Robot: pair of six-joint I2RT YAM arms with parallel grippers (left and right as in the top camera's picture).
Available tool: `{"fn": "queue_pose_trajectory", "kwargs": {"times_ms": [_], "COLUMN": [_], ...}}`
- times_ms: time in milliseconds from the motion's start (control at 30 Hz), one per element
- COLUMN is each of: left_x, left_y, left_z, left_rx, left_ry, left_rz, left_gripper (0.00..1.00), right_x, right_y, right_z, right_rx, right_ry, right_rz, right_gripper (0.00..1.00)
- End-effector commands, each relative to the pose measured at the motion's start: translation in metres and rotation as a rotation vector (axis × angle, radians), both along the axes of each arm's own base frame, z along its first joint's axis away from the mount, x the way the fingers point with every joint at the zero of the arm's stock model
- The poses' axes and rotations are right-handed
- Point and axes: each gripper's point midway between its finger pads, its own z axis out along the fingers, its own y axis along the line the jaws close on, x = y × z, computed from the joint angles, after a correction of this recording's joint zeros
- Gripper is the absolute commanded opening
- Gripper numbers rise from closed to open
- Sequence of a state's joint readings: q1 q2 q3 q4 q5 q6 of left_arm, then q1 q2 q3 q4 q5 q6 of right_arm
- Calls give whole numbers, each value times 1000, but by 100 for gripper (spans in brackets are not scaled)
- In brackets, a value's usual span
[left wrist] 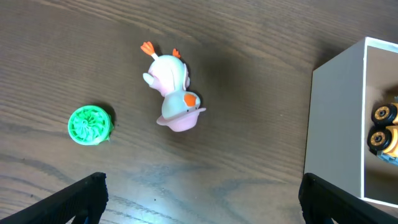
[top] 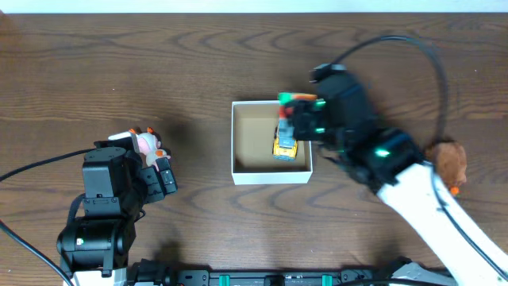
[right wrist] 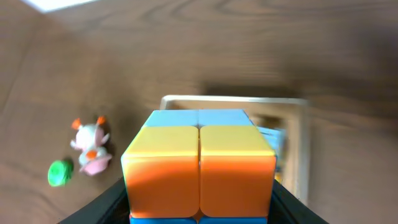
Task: Pack container
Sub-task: 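Carry the cube with right gripper and place it in the box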
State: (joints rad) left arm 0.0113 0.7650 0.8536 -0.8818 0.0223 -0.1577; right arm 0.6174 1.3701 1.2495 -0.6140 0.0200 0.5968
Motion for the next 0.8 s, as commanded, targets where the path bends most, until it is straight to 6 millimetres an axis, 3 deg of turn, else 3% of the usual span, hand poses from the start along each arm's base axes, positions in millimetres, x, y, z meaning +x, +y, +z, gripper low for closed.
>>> {"fn": "queue_pose_trajectory", "kwargs": {"times_ms": [0, 233, 500, 633, 767], "left_x": [2, 2, 2, 2, 2], "left_y": [1, 1, 1, 1, 1], "left_z": [8, 8, 8, 8, 8], "left_rx": [1, 1, 1, 1, 1], "left_ry": [-20, -20, -20, -20, -20], "left_rz": [9, 9, 9, 9, 9], "left_gripper": [98, 98, 98, 98, 98], "right_x": [5, 29, 36, 35, 35], "right_y": [29, 55, 57, 57, 56], "right_z": [-34, -98, -153, -169, -170], "right_rx": [-82, -146, -209, -229, -231], "right_ry": [25, 74, 151, 182, 183], "right_rz": [80, 130, 123, 122, 122], "right_gripper": [2, 1, 1, 1, 2]}}
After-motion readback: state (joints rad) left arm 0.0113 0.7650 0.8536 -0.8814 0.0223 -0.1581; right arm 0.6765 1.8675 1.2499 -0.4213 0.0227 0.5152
